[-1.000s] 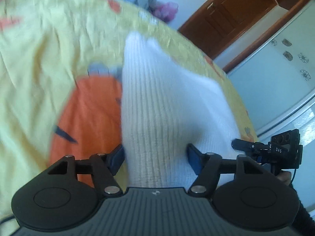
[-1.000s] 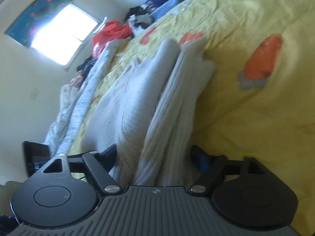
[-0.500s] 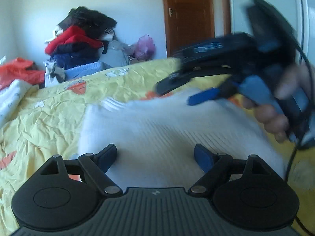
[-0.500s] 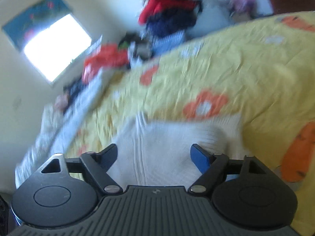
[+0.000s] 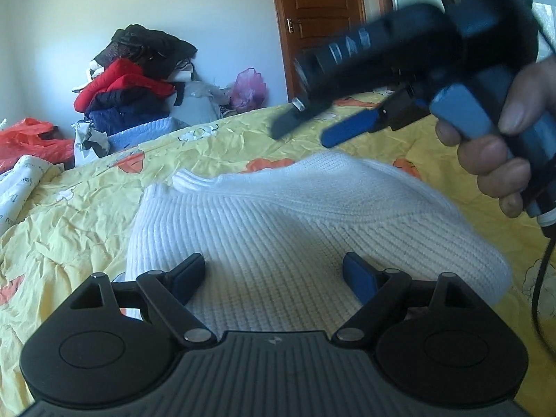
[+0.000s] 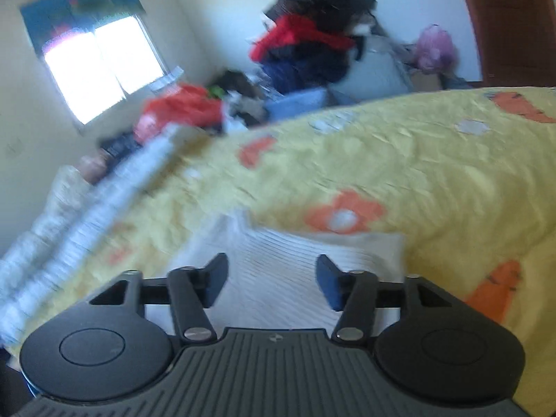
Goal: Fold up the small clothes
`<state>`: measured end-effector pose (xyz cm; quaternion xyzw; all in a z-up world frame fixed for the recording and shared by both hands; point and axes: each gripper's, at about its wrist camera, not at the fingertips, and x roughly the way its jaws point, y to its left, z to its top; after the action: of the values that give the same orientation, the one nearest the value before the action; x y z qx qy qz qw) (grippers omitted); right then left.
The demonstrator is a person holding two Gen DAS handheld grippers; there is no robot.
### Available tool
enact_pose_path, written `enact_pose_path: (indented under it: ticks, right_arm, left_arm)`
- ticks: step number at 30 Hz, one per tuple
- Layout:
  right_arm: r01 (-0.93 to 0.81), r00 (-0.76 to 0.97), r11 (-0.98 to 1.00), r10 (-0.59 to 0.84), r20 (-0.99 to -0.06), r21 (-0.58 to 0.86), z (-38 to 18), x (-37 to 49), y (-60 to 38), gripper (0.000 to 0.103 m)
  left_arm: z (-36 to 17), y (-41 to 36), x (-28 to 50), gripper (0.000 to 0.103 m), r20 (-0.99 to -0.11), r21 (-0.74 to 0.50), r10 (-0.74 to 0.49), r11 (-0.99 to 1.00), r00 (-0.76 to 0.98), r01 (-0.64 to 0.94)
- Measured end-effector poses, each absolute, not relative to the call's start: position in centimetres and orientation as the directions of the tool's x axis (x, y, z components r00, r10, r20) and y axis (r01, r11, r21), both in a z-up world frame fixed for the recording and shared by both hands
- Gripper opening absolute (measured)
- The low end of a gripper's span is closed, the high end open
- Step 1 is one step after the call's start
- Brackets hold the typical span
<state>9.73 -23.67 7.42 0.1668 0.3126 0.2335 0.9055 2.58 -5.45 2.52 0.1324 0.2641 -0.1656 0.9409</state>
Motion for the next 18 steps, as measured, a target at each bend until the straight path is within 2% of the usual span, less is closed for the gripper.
enact_pose_path:
  ticks: [4,5,6,8,10,12,18]
  right_arm:
    - [-0.309,0.653,0.841,0.526,-0.544,0.444,6.3,10.9,-22.5,0.071]
    - [-0.286,0.627,0.854,0.509,-0.59,0.434,5.3,11.4,-22.3,0.071]
    - [-0.284,0.613,0.87,0.487,-0.622,0.402,4.1,11.8,-22.1,0.065]
    - [-0.367,0.643,0.876,0.482,-0.595,0.313,3.1,11.1,-22.1,0.064]
    - [-0.346,0.63,0.877,0.481,-0.609,0.334,3.4,11.3,-22.3,0.064]
    - [-0.366,0.628,0.883,0.468,-0.622,0.295,3.6,11.3,-21.9,0.064]
    - [-0.335,0.648,0.885,0.465,-0.603,0.323,4.3,10.5,-22.2,0.066]
  left_arm:
    - [2.6,-5.5,2.7,0.087,-0.546,0.159,-0.239,0.911,0.803,0.379]
    - [2.6,-5.4,2.7,0.087,-0.546,0.158,-0.24,0.911,0.803,0.38]
    - [2.6,-5.4,2.8,0.087,-0.546,0.157,-0.242,0.911,0.802,0.382]
    - [2.6,-5.5,2.9,0.087,-0.546,0.157,-0.243,0.911,0.802,0.382]
    - [2.6,-5.5,3.0,0.087,-0.548,0.157,-0.241,0.911,0.801,0.381]
    - [2.5,-5.4,3.0,0.087,-0.547,0.157,-0.243,0.91,0.801,0.383]
    - [2.6,-5.4,3.0,0.087,-0.548,0.156,-0.242,0.911,0.801,0.382]
